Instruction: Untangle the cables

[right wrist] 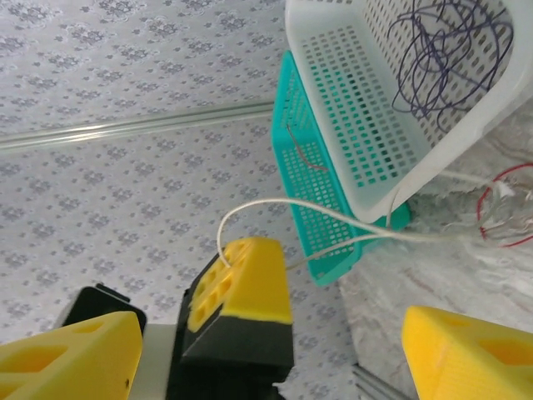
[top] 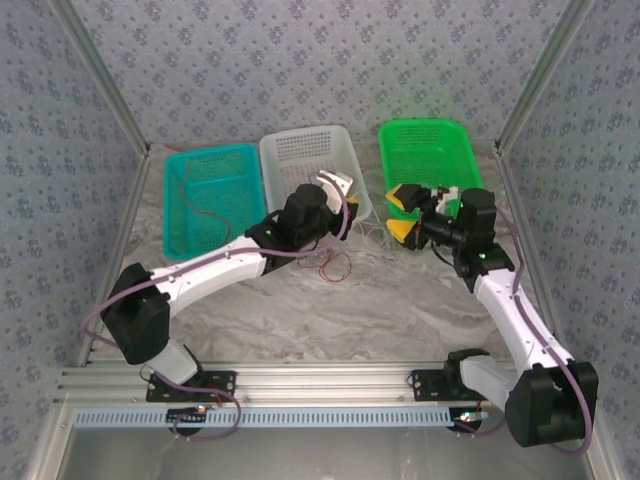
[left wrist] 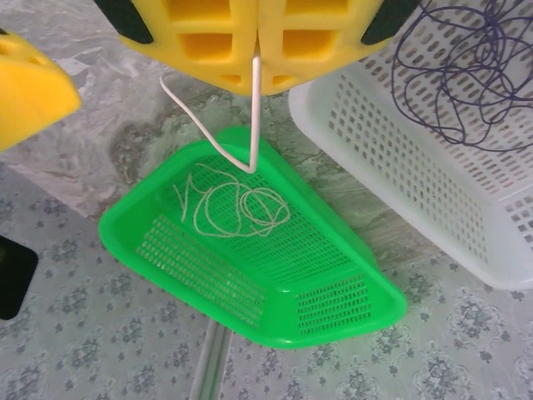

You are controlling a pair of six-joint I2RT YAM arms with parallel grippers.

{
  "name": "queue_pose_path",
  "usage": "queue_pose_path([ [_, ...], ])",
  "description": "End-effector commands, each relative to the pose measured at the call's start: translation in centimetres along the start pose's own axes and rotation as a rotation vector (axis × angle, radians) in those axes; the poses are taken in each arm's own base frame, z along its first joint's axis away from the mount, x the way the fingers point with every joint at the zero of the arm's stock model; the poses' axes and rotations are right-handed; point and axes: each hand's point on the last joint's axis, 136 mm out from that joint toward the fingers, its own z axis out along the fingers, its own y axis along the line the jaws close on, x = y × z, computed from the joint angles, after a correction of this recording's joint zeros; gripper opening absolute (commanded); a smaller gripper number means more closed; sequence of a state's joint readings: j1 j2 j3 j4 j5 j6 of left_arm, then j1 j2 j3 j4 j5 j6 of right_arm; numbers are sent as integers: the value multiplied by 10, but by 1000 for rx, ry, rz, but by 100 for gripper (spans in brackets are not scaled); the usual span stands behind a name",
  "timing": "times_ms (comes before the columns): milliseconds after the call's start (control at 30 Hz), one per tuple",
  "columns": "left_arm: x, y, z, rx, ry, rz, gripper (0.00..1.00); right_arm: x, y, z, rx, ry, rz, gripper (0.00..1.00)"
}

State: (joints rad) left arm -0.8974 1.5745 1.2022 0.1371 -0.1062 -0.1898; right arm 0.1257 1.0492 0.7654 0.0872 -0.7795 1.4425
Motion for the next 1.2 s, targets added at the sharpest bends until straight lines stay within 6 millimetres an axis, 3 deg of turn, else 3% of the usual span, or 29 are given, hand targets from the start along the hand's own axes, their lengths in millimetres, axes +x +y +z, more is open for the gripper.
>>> queue_pose_path([
  [0,-29,2,-1,-52,-95,53,5,8,9,0,-50,52,92,84],
  [133,-36,0,1,-56,-130,73,6,10,-2,2,-42,55,176,84],
  [300,-44,-21,0,11,-170,95,6,4,-5,14,-61,26,226,83],
  [533,-38,-46,-4,77,-180,109,6,-6,0,31,-85,3,233,81],
  [633,-35,-55,-9,109,-183,107,6,-20,-3,30,-87,-38,226,78],
  [733,-27,-59,-13,134,-167,113,6,-37,-1,22,-76,-76,171,64],
  [800,-22,-61,-16,151,-154,116,6,-44,2,17,-39,-95,113,45],
  [833,-19,-62,-18,161,-148,118,6,-46,3,15,-16,-103,92,43],
  [867,-17,-61,-19,165,-150,120,6,-47,3,15,4,-102,74,46],
  [933,-16,-61,-22,169,-157,124,6,-48,9,16,-8,-82,75,64],
  [1033,-14,-58,-21,148,-145,142,7,-45,21,15,-41,-56,63,69],
  [1167,-15,-44,-17,75,-131,166,7,-35,15,5,13,-40,37,80],
])
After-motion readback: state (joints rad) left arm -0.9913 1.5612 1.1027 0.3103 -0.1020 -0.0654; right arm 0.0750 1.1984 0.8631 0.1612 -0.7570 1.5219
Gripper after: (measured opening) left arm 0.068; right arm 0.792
